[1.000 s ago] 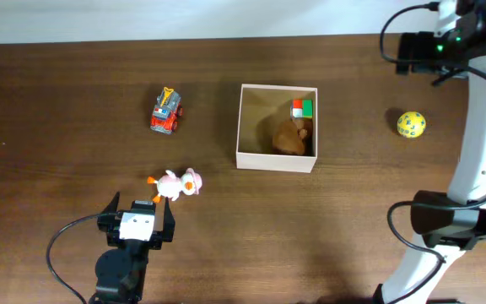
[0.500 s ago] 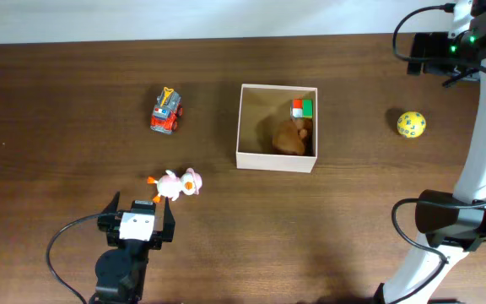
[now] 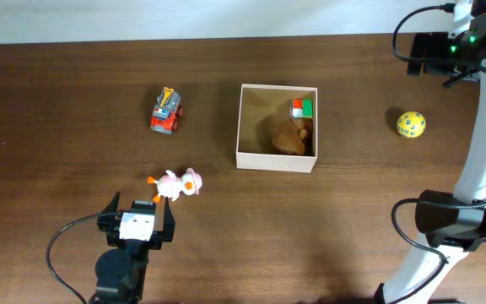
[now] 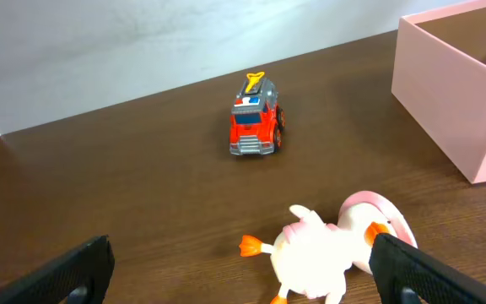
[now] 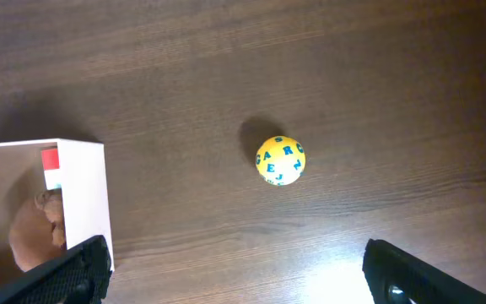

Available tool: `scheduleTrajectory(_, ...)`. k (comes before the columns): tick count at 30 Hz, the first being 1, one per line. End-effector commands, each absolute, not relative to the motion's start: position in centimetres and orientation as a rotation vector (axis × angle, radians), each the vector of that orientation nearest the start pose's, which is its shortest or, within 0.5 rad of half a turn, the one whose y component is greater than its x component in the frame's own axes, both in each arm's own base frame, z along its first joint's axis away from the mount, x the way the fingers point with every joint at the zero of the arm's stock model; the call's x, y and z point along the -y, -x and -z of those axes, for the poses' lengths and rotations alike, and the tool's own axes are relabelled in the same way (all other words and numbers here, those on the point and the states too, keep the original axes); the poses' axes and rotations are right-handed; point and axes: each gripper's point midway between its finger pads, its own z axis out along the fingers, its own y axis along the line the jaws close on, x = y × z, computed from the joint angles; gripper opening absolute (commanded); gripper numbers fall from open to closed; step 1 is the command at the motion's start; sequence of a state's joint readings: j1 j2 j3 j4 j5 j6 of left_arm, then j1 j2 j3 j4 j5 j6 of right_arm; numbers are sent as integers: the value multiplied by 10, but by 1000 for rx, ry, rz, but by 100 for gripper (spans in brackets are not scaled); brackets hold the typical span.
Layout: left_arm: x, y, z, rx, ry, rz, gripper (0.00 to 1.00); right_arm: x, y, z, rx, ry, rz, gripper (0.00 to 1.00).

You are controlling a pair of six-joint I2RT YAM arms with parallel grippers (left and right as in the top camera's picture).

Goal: Pack container
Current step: 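Raise the left arm and move its gripper toward the duck and truck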

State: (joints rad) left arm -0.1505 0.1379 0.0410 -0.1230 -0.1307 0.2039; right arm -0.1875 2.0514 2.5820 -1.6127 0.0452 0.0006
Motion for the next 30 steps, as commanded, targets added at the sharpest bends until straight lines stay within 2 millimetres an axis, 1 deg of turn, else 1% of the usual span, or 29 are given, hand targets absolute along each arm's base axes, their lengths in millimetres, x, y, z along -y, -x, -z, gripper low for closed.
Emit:
scheduleTrajectory(1,17,-247,-131,-1774,-221,-135,99,92,-430,-307,-2638,-282,132,99)
scheduleTrajectory(14,17,-247,-133,-1767,-226,-142,99,92,-430,-307,-2638,-282,132,99)
scheduleTrajectory(16,14,-248,-136,-1750,-261,-197,99,92,-429,-307,-2637,-282,132,99)
scheduleTrajectory(19,22,-250,-151,-1684,-304,-178,99,92,-429,-307,-2637,-282,132,99)
scheduleTrajectory(21,27,-251,-171,-1619,-309,-155,99,92,-430,-307,-2638,-282,132,99)
scheduleTrajectory(23,25,-249,-198,-1570,-287,-164,99,92,-430,-307,-2638,-282,132,99)
scheduleTrajectory(24,20,-249,-213,-1557,-263,-185,99,92,-429,-307,-2637,-282,132,99)
scheduleTrajectory(27,8,-250,-253,-1559,-206,-242,99,92,-430,-307,-2638,-282,132,99)
scheduleTrajectory(30,9,-261,-290,-1596,-230,-262,99,92,-429,-307,-2637,-282,132,99)
